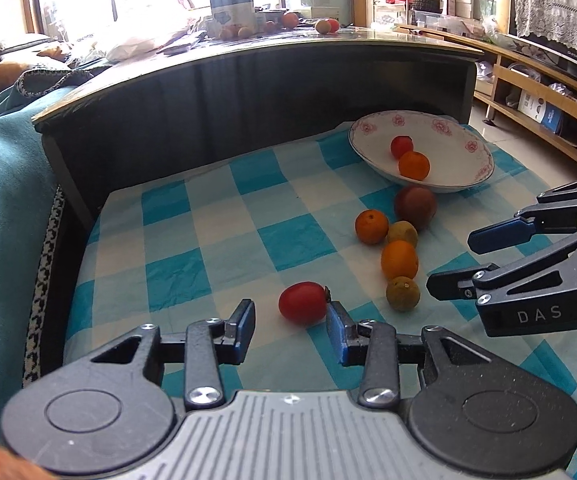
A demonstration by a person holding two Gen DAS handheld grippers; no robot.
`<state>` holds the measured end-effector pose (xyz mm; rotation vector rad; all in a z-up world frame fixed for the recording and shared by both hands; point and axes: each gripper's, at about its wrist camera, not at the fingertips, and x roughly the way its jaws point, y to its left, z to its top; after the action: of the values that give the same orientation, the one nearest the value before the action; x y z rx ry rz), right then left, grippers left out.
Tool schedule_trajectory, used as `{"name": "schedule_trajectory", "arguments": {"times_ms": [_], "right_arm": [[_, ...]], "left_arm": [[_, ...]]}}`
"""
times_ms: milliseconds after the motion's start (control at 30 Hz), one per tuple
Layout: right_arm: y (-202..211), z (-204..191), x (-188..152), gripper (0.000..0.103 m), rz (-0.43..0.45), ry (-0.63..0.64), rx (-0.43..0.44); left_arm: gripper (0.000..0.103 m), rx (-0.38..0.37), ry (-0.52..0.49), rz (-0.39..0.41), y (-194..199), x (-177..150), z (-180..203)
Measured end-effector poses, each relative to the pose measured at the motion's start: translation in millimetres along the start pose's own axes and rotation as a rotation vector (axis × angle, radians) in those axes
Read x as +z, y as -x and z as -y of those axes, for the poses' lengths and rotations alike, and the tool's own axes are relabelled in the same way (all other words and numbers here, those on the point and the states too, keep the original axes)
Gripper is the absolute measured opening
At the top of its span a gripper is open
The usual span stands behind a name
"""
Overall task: Organize fruits
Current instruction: 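Grasp the red tomato on the cloth with the left tool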
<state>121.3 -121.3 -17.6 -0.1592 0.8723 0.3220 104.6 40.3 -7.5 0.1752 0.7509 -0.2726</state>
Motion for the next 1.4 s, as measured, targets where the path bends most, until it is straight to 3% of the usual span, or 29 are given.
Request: {"name": "schedule_trajectory", "arguments": {"times_ms": [267, 667, 900, 1133, 1400], "right_arm": [[-6.5, 7.9, -5.5, 0.052, -0.013, -0.028, 0.039], [-27.5, -3.6, -0.1, 0.050, -0.046, 0.000, 0.085], [-32.2, -4.6, 0.3, 0.041, -0.053, 0.014, 0.086], [-30.9, -9.7, 0.5, 0.023, -0.059, 0.043, 0.085], [-27.3, -4.5, -0.1, 0.013, -0.082, 0.010, 0.113]], "left_arm": [[0.047, -0.029, -0.076, -0.017, -22.8, 2.0, 13.0], [0.047, -0.016, -0.052, -0.049, -48.2, 3.4, 6.2], [0.047, -0.005, -0.054, -0.053, -51.0, 4.0, 8.0], [0.044, 0.009, -0.069, -0.057, -49.9, 4.3, 12.4], [0.043, -0.004, -0.080, -0.070, -48.6, 5.8, 14.9]]}}
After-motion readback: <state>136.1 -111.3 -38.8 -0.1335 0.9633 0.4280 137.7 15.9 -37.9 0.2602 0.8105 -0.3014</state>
